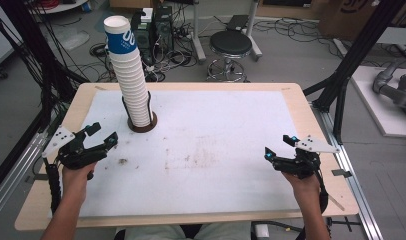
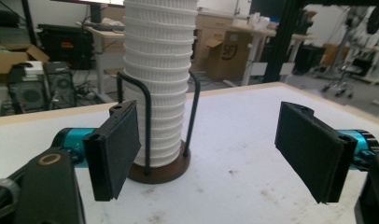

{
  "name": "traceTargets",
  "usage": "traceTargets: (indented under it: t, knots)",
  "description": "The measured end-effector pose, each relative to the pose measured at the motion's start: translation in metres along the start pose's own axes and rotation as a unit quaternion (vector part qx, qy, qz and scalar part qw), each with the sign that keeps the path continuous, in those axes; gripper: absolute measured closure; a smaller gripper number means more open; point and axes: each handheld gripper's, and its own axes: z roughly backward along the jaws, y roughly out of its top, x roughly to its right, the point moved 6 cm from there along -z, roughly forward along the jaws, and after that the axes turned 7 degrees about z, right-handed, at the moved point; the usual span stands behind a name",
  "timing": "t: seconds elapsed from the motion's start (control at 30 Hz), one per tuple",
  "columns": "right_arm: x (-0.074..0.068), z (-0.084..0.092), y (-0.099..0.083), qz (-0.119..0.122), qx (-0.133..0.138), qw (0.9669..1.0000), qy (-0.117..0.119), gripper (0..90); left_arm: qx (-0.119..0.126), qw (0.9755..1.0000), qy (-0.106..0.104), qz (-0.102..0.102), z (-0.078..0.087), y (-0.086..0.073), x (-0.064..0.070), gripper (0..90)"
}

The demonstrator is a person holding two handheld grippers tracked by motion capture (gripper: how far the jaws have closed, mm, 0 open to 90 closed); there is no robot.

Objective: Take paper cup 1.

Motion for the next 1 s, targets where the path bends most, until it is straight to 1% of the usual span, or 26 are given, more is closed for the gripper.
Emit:
traceTargets:
  t: [0.03, 0.07, 0.1, 0.2, 0.37, 0.4, 0.43, 0.5, 0.53, 0.57, 0.63, 0.67, 0.73, 0.8, 0.9, 0.93, 1.0]
  knots:
    - [0.0, 0.0, 0.0, 0.0, 0.0, 1.0, 0.0, 19.3, -0.002, 0.9999, -0.007, 0.01, 0.0, 0.001, 0.001, 21.6]
    - [-0.001, 0.0, 0.0, 0.0, -0.001, 1.0, 0.001, 19.3, -0.005, 0.9999, -0.007, 0.014, -0.001, 0.002, 0.001, 20.0]
    - [-0.002, 0.001, 0.001, 0.007, -0.002, 1.0, 0.001, 19.3, -0.005, 0.9999, -0.003, 0.012, -0.001, 0.005, 0.002, 15.2]
    - [-0.002, 0.001, 0.002, 0.008, -0.002, 1.0, 0.003, 19.3, 0.008, 1.0, 0.0, 0.005, -0.001, 0.017, 0.003, 15.2]
    - [-0.004, 0.002, 0.003, 0.005, -0.004, 0.9999, 0.009, 19.3, 0.008, 0.9998, -0.016, 0.013, -0.005, 0.05, 0.005, 15.6]
    - [-0.005, 0.002, 0.003, 0.001, -0.006, 0.9999, 0.011, 19.3, 0.006, 0.9998, -0.018, 0.008, -0.006, 0.057, 0.006, 15.5]
    - [-0.005, 0.0, 0.004, 0.003, -0.009, 0.9998, 0.016, 19.3, 0.007, 0.9998, -0.017, 0.006, -0.008, 0.065, 0.007, 15.5]
    - [-0.006, -0.001, 0.005, 0.004, -0.012, 0.9998, 0.018, 19.3, 0.008, 0.9998, -0.017, 0.008, -0.013, 0.081, 0.009, 15.4]
    - [-0.006, -0.001, 0.005, 0.004, -0.012, 0.9998, 0.018, 19.3, 0.007, 0.9998, -0.02, 0.006, -0.015, 0.088, 0.011, 15.4]
    - [-0.006, -0.001, 0.005, 0.004, -0.012, 0.9997, 0.019, 19.3, 0.004, 0.9996, -0.027, -0.001, -0.018, 0.095, 0.013, 15.4]
    - [-0.006, -0.002, 0.006, 0.005, -0.012, 0.9997, 0.021, 19.3, 0.002, 0.9995, -0.028, -0.013, -0.024, 0.109, 0.015, 15.4]
    - [-0.007, -0.003, 0.005, 0.005, -0.013, 0.9996, 0.024, 19.4, 0.004, 0.9993, -0.032, -0.017, -0.026, 0.117, 0.017, 15.4]
    - [-0.007, -0.003, 0.005, 0.005, -0.013, 0.9996, 0.026, 19.3, 0.005, 0.999, -0.039, -0.02, -0.032, 0.131, 0.019, 15.4]
    - [-0.007, -0.003, 0.005, 0.002, -0.013, 0.9995, 0.027, 19.4, 0.0, 0.9986, -0.046, -0.026, -0.04, 0.145, 0.021, 15.4]
    - [-0.008, -0.003, 0.006, 0.004, -0.012, 0.9995, 0.028, 19.4, -0.01, 0.9983, -0.046, -0.036, -0.05, 0.162, 0.022, 15.4]
    - [-0.009, -0.004, 0.006, 0.005, -0.013, 0.9995, 0.03, 19.4, -0.011, 0.9979, -0.05, -0.039, -0.053, 0.167, 0.024, 15.4]
    - [-0.008, -0.004, 0.006, 0.007, -0.013, 0.9994, 0.03, 19.4, -0.017, 0.9977, -0.047, -0.046, -0.059, 0.177, 0.025, 15.4]
